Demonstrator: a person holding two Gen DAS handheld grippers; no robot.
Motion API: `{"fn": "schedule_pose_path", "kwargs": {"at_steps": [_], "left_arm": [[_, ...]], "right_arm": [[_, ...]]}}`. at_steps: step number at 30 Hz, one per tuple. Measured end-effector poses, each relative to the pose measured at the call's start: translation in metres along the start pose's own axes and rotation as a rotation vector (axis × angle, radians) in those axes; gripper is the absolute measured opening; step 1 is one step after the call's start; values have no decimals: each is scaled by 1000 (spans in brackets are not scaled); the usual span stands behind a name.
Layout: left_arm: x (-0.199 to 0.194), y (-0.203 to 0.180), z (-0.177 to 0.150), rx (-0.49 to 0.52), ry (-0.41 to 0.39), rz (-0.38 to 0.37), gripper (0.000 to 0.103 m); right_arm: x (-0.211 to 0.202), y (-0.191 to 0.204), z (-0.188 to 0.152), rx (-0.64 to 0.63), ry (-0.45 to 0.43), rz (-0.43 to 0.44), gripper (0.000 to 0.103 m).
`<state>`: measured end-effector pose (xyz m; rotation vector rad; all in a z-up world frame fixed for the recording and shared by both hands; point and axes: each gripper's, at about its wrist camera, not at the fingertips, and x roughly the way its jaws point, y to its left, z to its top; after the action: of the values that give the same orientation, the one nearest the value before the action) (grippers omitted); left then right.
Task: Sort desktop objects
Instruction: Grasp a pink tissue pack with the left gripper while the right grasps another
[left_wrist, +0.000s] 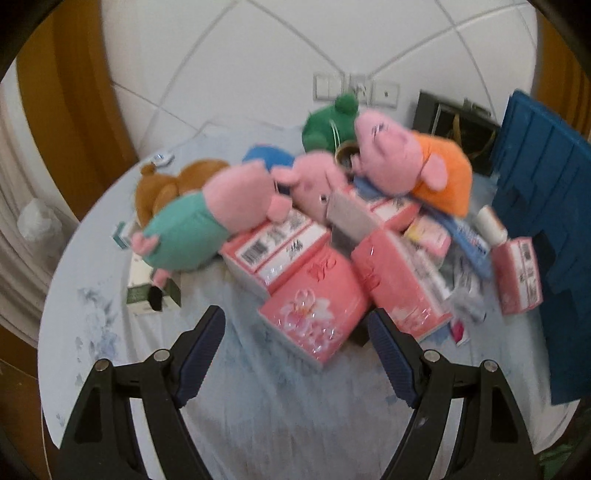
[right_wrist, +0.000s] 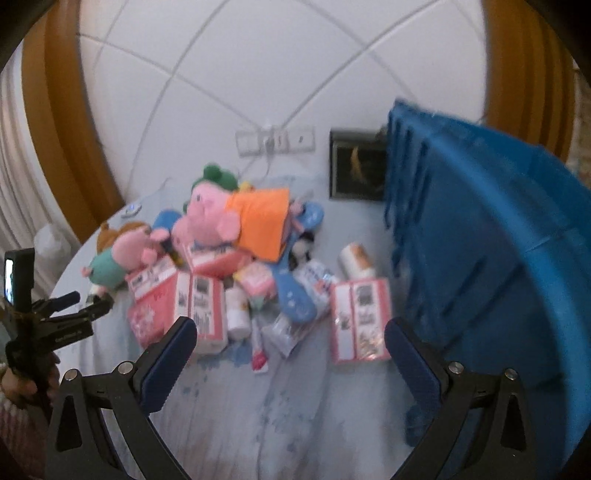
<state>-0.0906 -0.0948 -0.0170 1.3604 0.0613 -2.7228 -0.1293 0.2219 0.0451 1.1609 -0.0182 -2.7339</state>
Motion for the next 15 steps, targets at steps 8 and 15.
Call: {"fn": "schedule_pose_path", "kwargs": {"at_steps": [8, 15], "left_arm": [[52, 1, 2, 87, 121, -49, 80], [106, -11, 7, 205, 222, -64, 80]], "right_arm": [[59, 24, 5, -42, 118, 58, 103], [100, 33, 10, -43, 198, 59, 103]]}}
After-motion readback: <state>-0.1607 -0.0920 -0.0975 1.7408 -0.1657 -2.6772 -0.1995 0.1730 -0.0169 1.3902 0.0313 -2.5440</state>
